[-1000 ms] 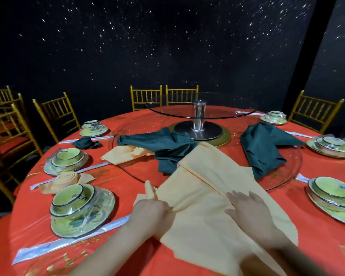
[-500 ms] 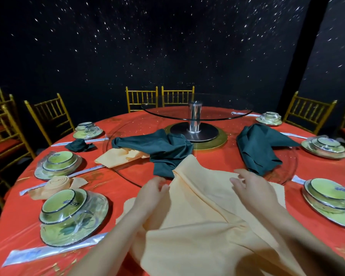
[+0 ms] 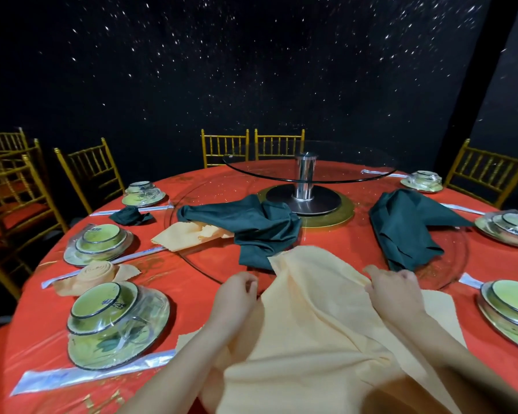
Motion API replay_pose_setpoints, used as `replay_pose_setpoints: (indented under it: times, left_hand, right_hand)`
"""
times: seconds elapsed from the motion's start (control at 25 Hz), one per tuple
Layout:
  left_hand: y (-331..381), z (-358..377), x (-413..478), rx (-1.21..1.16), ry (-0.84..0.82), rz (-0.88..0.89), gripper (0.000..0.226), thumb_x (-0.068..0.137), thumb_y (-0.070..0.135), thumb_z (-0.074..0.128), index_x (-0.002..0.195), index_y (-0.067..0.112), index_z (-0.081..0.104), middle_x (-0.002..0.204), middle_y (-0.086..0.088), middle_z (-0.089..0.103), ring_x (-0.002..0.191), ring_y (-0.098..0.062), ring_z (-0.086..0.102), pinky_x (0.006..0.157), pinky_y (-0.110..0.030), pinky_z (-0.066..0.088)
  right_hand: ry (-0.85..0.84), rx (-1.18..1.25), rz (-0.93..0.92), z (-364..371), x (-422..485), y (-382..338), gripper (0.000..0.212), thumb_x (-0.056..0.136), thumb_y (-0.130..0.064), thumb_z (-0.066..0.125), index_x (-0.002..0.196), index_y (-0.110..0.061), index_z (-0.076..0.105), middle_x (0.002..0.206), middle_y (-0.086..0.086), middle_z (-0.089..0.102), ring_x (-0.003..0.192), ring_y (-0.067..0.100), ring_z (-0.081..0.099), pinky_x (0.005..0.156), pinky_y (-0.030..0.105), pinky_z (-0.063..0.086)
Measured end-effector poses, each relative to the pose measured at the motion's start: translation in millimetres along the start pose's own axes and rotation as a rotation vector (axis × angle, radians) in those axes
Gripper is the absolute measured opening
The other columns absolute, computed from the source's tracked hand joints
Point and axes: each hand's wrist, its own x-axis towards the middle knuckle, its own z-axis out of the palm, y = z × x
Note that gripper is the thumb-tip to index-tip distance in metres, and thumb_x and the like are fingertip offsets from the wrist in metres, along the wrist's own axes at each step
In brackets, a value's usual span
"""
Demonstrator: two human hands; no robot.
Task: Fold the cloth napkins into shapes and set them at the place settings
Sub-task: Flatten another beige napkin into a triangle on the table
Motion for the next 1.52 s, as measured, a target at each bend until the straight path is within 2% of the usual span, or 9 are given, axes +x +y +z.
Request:
replay_pose_setpoints:
  times: [0.12,0.28,0.52,0.72,0.84,1.04,1.2,1.36,1.52]
  left_hand:
    - [5,6,24,0.054,0.016,-0.04,0.02,0.092,0.018,0.053,0.107,0.014,0.065,0.107,0.0,0.067,0.102,-0.02,0.061,0.086,-0.032,0.047]
    - [23,24,39,0.063,-0.142,-0.118,0.018,0.092,0.027,0.056,0.104,0.016,0.063,0.098,-0.004,0.068,0.095,-0.024,0.064,0.082,-0.036,0.052]
    - [45,43,43,-0.031,-0.119,-0.099,0.042,0.095,0.029,0.051,0.132,0.011,0.045,0.12,-0.005,0.061,0.114,-0.023,0.054,0.091,-0.033,0.042]
    - [58,61,54,-0.013,-0.206,-0.156,0.042,0.096,0.029,0.046,0.13,0.006,0.04,0.13,-0.009,0.052,0.121,-0.028,0.047,0.093,-0.032,0.037]
    - [65,65,59,-0.158,-0.115,-0.184,0.045,0.09,0.016,0.053,0.133,0.014,0.041,0.128,-0.003,0.054,0.115,-0.022,0.051,0.097,-0.032,0.041]
    - [82,39,74,-0.129,0.025,0.2,0.057,0.09,0.001,0.044,0.142,0.02,0.034,0.113,-0.005,0.059,0.11,-0.022,0.054,0.09,-0.027,0.04]
    - [93,17,85,0.002,0.106,0.416,0.064,0.091,0.003,0.048,0.147,0.022,0.025,0.139,-0.005,0.044,0.127,-0.021,0.041,0.101,-0.034,0.035]
    - [64,9,71,0.151,0.092,0.299,0.068,0.091,0.026,0.057,0.147,0.014,0.022,0.15,-0.008,0.026,0.137,-0.027,0.027,0.11,-0.042,0.029]
    - [15,2,28,0.182,-0.012,0.136,0.066,0.09,0.031,0.057,0.145,0.012,0.027,0.142,-0.009,0.036,0.133,-0.027,0.032,0.108,-0.034,0.027]
  right_hand:
    - [-0.068,-0.169,0.094,-5,-20,30,0.019,0.084,-0.021,0.049,0.101,-0.031,0.053,0.087,-0.01,0.066,0.087,0.007,0.062,0.068,0.03,0.021]
    - [-0.116,-0.167,0.186,-13,-33,53,0.021,0.085,-0.024,0.045,0.104,-0.03,0.05,0.098,-0.009,0.065,0.096,0.012,0.059,0.072,0.032,0.026]
    - [0.117,0.352,0.105,-29,-13,22,0.033,0.09,-0.04,0.051,0.119,-0.026,0.058,0.113,0.0,0.062,0.107,0.021,0.057,0.087,0.036,0.036]
    - [-0.145,0.317,0.054,-9,-4,7,0.049,0.094,-0.047,0.042,0.139,-0.027,0.038,0.137,-0.004,0.05,0.127,0.017,0.045,0.107,0.038,0.026]
    - [-0.197,0.318,0.082,0,-6,6,0.054,0.093,-0.05,0.046,0.14,-0.027,0.035,0.133,-0.004,0.054,0.126,0.016,0.046,0.108,0.037,0.024]
    - [-0.001,0.331,0.092,-4,-1,2,0.026,0.092,-0.032,0.054,0.118,-0.027,0.049,0.106,-0.006,0.066,0.1,0.017,0.06,0.082,0.032,0.031]
    - [0.186,0.383,0.249,-16,17,6,0.024,0.092,-0.023,0.05,0.116,-0.024,0.05,0.102,-0.001,0.067,0.096,0.023,0.059,0.078,0.035,0.03]
    - [0.077,0.447,0.231,-15,13,9,0.043,0.09,-0.034,0.053,0.131,-0.022,0.044,0.127,0.002,0.055,0.119,0.023,0.049,0.096,0.038,0.035]
    - [0.075,0.541,0.052,-13,-25,0,0.045,0.088,-0.039,0.057,0.129,-0.026,0.048,0.129,-0.002,0.053,0.118,0.016,0.052,0.1,0.035,0.034]
